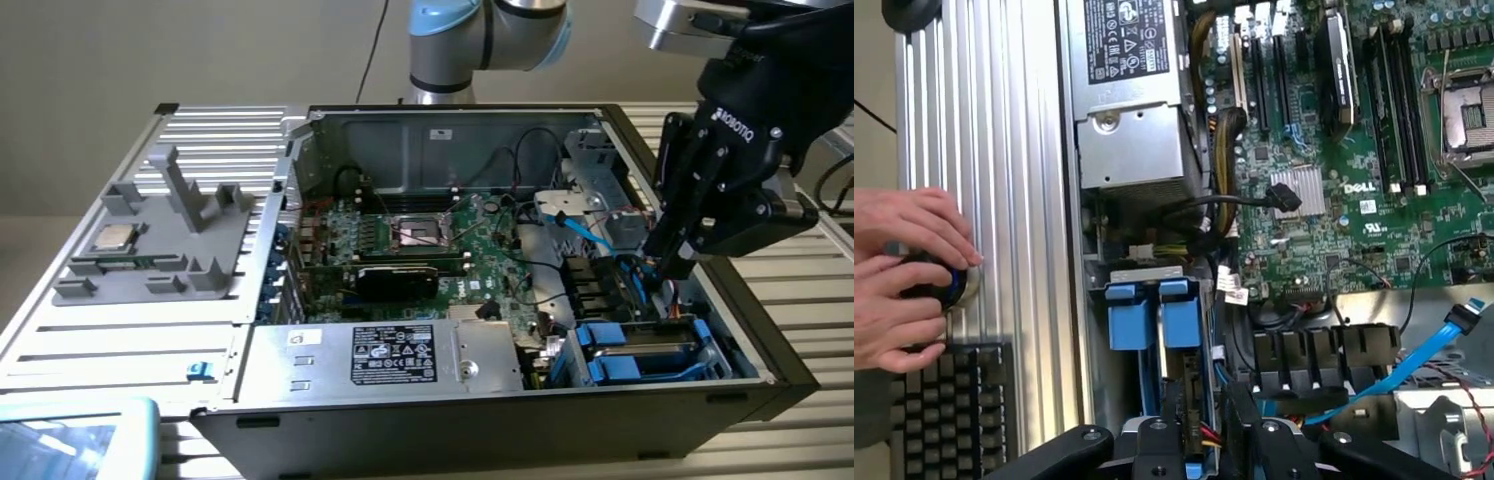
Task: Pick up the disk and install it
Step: 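Insert the first disk wire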
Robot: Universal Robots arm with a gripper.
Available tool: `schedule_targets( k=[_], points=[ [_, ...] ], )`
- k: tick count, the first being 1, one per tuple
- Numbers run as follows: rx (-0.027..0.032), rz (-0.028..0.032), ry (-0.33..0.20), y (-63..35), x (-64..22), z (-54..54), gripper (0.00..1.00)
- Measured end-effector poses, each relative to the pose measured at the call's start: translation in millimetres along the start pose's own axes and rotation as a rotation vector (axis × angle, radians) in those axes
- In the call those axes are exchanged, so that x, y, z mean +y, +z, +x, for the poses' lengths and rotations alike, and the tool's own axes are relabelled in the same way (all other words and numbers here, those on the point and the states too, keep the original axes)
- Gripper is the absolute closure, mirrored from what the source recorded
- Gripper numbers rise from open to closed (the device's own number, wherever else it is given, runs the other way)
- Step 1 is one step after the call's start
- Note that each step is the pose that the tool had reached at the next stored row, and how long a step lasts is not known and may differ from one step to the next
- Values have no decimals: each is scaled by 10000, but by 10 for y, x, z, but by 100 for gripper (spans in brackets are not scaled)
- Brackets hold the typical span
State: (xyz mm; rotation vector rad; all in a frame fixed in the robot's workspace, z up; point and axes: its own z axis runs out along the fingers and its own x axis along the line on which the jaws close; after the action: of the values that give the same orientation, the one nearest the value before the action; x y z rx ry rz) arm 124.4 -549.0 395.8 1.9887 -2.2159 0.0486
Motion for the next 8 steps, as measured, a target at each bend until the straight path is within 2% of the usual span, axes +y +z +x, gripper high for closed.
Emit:
schedule_targets(
  k=[4,8],
  points=[
    [40,51,-464,59,-21,-10,69],
    [42,105,-948,89,-26,-16,69]
  ],
)
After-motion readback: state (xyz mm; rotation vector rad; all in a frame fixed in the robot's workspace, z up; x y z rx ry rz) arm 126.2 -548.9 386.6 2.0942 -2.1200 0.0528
